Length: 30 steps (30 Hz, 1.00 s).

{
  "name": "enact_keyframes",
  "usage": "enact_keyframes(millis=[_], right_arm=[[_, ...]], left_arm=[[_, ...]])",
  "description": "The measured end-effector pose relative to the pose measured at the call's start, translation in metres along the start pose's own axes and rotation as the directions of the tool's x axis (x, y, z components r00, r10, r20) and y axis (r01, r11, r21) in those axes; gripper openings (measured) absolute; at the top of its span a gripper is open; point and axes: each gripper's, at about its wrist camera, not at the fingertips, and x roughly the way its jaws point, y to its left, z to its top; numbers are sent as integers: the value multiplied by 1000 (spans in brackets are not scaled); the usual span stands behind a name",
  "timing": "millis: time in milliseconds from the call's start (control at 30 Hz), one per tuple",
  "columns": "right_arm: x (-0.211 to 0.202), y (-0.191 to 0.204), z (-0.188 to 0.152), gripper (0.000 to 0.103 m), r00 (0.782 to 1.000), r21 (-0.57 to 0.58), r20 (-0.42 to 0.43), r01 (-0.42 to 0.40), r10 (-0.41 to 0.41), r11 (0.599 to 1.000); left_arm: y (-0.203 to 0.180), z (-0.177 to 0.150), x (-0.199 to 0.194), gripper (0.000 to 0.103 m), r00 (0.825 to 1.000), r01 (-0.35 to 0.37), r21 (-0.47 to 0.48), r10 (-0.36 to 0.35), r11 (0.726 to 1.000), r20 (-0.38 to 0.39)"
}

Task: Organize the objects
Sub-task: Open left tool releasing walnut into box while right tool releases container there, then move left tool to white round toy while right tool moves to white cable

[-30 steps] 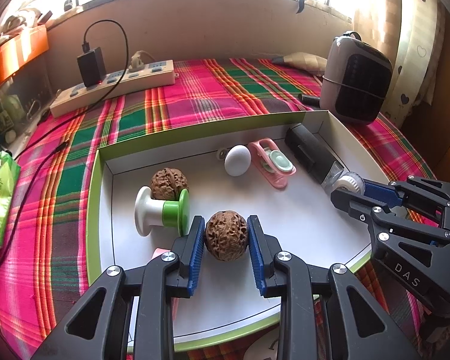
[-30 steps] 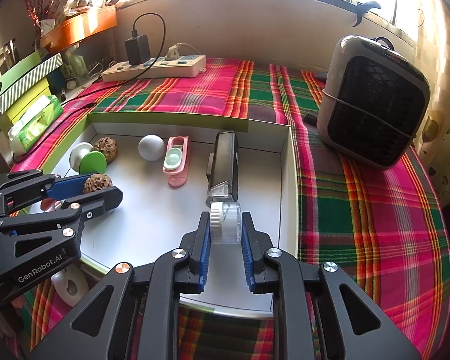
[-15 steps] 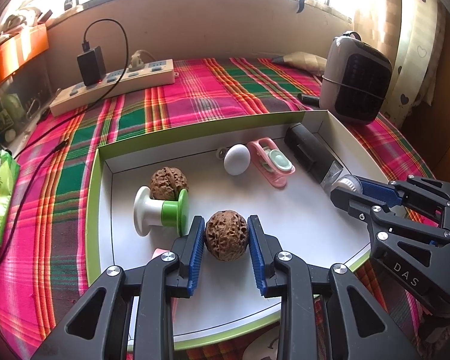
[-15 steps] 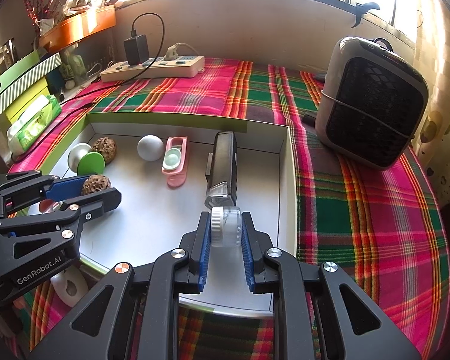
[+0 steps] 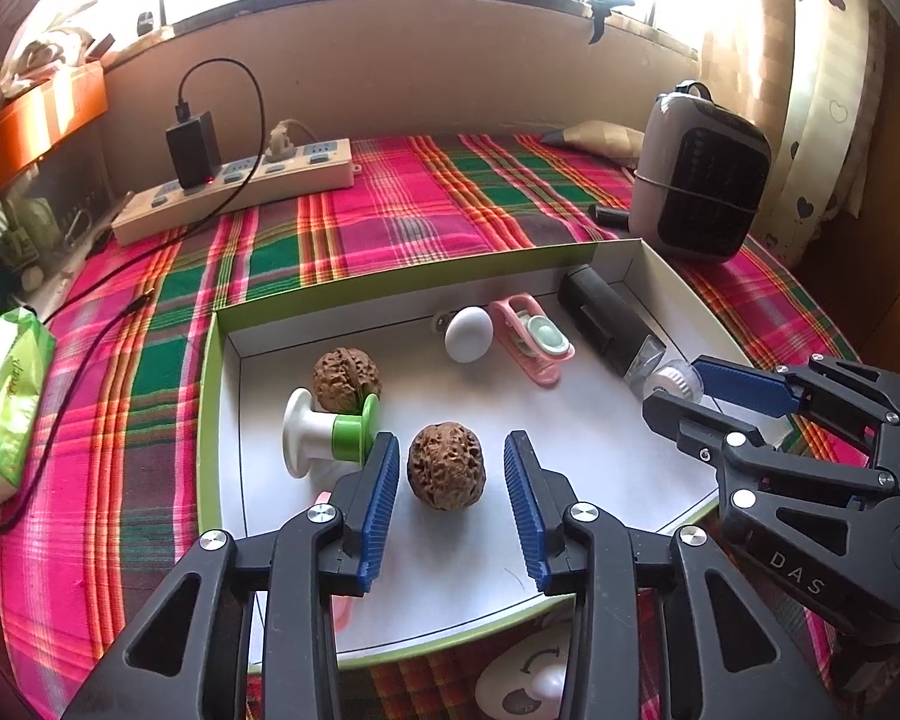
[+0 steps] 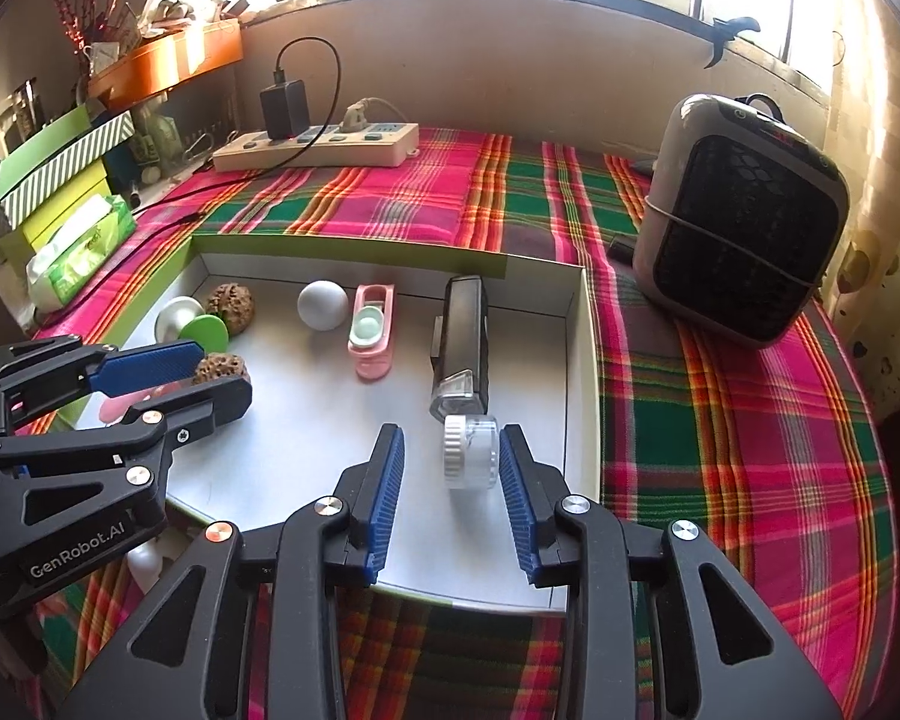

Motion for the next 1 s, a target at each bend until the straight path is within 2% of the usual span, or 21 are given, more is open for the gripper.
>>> enact_keyframes(millis=[433, 567, 767, 1000], right_arm=[[-22, 4, -7, 35, 999, 11, 37, 0, 0, 1000], [-30, 6, -11, 35, 999, 16, 48, -7, 7, 1000], [-45, 10, -18, 35, 997, 20, 72, -13, 12, 1000], [-56, 13, -29, 35, 997, 21, 80, -25, 23, 999]], left_arm=[[-3, -8, -25, 35, 999, -2, -10, 2, 1000, 35], [-5, -14, -35, 35, 998, -27, -7, 27, 1000, 50], [-7, -21, -52, 35, 996, -28, -10, 29, 1000, 84], [-5, -34, -64, 35, 996, -32, -23, 34, 999, 84]])
